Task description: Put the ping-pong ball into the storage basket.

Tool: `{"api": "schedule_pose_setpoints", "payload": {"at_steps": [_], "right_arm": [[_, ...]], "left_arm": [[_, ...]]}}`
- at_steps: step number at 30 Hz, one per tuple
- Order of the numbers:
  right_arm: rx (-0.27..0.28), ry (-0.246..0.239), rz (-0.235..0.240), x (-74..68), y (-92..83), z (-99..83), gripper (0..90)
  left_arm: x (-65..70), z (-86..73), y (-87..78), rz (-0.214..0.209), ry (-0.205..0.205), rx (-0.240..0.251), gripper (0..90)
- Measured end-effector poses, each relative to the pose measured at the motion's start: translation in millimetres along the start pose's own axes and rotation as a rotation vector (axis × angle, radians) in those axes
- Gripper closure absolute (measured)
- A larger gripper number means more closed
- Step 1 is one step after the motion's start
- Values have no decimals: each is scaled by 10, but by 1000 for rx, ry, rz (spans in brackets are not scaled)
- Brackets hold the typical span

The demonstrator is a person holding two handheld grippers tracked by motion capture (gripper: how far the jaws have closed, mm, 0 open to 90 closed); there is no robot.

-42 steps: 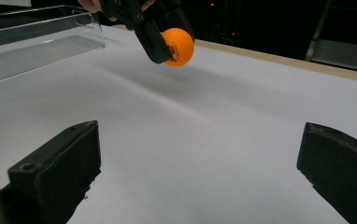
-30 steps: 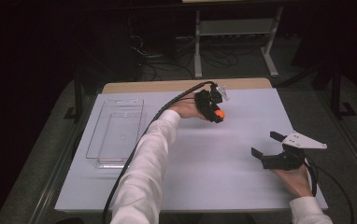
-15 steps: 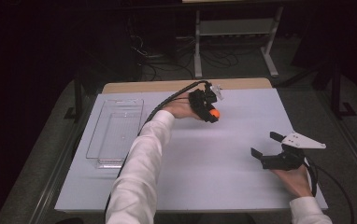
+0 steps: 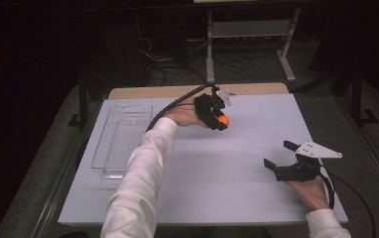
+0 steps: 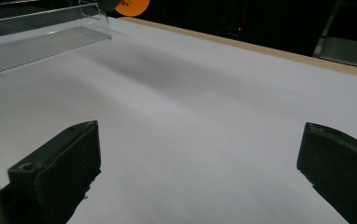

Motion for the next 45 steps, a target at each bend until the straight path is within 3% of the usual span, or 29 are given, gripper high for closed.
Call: {"api": "schedule_pose_setpoints", "payload": {"at_steps": [7, 23, 45], "right_arm": [[1, -2, -4, 5, -17, 4, 0], [-21, 14, -7, 12, -33, 3, 0], [-11, 3, -8, 4, -39, 9, 0]], "left_arm": [[8, -51, -141, 9, -13, 11, 508], [69, -132, -385, 38, 8, -3, 508], [69, -442, -716, 82, -36, -12, 508]]}}
Point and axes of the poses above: each handheld gripper's, and its own axes: y roughly forward along the jaws, z roughly out of its top, x roughly to its right, the point moved 8 cm from there along y, roughly forward along the jaws, and after that the axes turned 2 degrees about -x, right-handed, at the moved point
